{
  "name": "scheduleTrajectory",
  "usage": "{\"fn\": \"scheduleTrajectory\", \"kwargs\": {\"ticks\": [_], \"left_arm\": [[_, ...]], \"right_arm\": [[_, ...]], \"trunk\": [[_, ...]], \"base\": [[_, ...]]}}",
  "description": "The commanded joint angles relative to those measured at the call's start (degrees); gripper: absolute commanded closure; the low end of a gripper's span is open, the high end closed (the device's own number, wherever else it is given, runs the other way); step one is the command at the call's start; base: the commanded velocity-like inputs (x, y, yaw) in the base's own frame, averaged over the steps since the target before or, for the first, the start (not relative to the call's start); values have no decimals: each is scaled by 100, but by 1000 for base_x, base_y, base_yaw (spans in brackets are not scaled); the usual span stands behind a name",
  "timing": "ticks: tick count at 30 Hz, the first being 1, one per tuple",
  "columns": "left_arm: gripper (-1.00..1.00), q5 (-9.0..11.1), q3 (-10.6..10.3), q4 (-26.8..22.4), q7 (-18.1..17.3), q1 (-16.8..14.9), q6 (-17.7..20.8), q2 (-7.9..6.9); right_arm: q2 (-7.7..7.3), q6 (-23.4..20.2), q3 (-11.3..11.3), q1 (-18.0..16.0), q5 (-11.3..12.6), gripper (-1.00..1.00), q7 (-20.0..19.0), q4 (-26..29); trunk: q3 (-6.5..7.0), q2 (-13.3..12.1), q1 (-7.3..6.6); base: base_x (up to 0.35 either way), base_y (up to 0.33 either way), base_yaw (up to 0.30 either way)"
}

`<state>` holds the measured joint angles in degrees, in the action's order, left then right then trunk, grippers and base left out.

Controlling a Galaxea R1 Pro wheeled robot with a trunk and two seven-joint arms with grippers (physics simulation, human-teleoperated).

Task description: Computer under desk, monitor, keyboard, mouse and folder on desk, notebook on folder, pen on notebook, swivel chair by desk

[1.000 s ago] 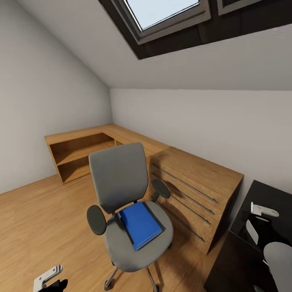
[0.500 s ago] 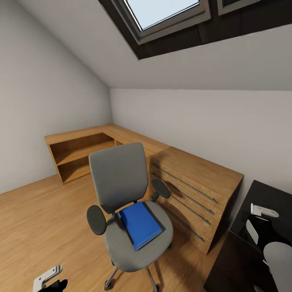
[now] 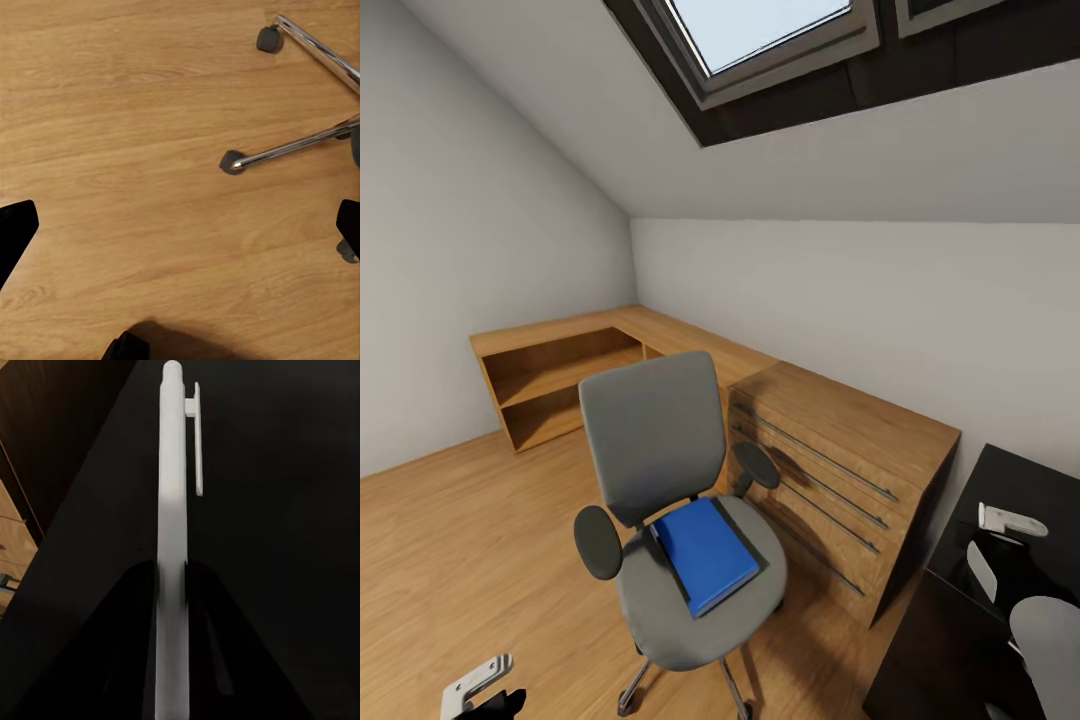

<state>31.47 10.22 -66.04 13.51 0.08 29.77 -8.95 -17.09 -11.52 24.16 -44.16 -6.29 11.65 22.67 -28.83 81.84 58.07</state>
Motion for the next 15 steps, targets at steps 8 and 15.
{"fn": "scheduleTrajectory", "kwargs": {"ticks": [8,15], "left_arm": [[-100,61,28,-9,47,1,20,-2],[-100,61,32,-10,50,1,20,-2]], "right_arm": [[4,-111,28,-5,-33,-100,194,14],[6,-110,28,-3,-27,-100,204,29]], "trunk": [[-5,3,0],[-5,3,0]], "base": [[0,0,0],[0,0,0]]}}
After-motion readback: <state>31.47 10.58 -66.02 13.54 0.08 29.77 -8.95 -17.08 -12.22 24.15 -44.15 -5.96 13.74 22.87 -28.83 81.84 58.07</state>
